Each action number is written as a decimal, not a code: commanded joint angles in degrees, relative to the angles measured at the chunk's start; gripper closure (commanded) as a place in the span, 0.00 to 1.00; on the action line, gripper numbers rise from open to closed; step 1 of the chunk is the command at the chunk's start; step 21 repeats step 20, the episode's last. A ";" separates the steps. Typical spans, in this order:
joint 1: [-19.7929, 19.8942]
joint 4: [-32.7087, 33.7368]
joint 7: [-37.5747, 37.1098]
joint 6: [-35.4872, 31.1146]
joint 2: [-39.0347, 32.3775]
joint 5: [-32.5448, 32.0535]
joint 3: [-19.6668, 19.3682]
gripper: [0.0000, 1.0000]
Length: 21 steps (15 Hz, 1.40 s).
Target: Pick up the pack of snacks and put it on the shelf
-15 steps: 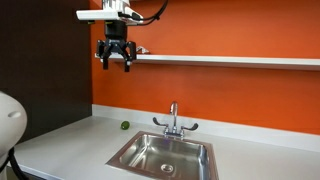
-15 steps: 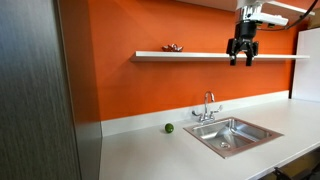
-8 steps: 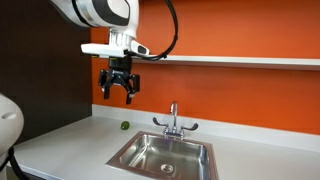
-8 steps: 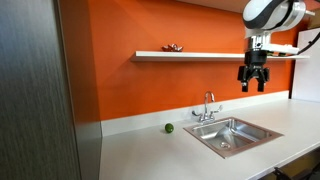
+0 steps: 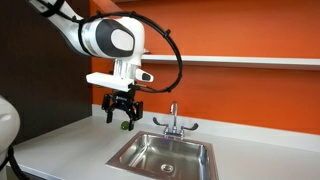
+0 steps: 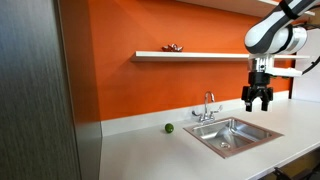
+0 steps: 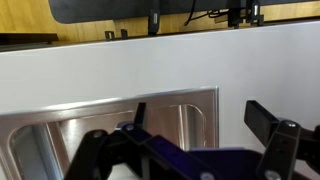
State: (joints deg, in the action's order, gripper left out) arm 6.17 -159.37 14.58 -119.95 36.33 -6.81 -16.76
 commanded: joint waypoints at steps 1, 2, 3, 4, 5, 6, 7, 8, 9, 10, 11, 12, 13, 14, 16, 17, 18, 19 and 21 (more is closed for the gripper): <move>1.46 -0.30 2.64 -3.60 -4.45 -0.29 0.25 0.00; 1.65 -0.31 2.34 -3.96 -5.14 -0.17 0.40 0.00; 1.49 -0.31 1.14 -2.18 -3.28 0.88 1.22 0.00; 1.56 -0.27 1.12 -2.54 -4.12 0.88 1.25 0.00; 1.58 -0.26 1.12 -2.88 -4.71 0.87 1.27 0.00; 1.59 -0.25 1.12 -3.03 -5.03 0.87 1.28 0.00; 1.60 -0.24 1.12 -3.09 -5.14 0.87 1.28 0.00; 1.61 -0.23 1.12 -3.10 -5.14 0.87 1.28 0.00; 1.61 -0.22 1.12 -3.10 -5.13 0.87 1.28 0.00; 1.61 -0.22 1.12 -3.11 -5.14 0.87 1.28 0.00; 1.62 -0.21 1.12 -3.11 -5.13 0.87 1.28 0.00; 1.62 -0.21 1.12 -3.11 -5.13 0.87 1.27 0.00; 1.63 -0.21 1.12 -3.11 -5.13 0.87 1.27 0.00; 1.63 -0.21 1.12 -3.12 -5.13 0.87 1.27 0.00; 1.63 -0.21 1.12 -3.12 -5.13 0.87 1.27 0.00; 1.63 -0.21 1.12 -3.12 -5.13 0.87 1.27 0.00; 1.63 -0.21 1.12 -3.12 -5.13 0.87 1.27 0.00; 1.63 -0.21 1.12 -3.12 -5.13 0.87 1.27 0.00; 1.63 -0.21 1.12 -3.12 -5.13 0.87 1.27 0.00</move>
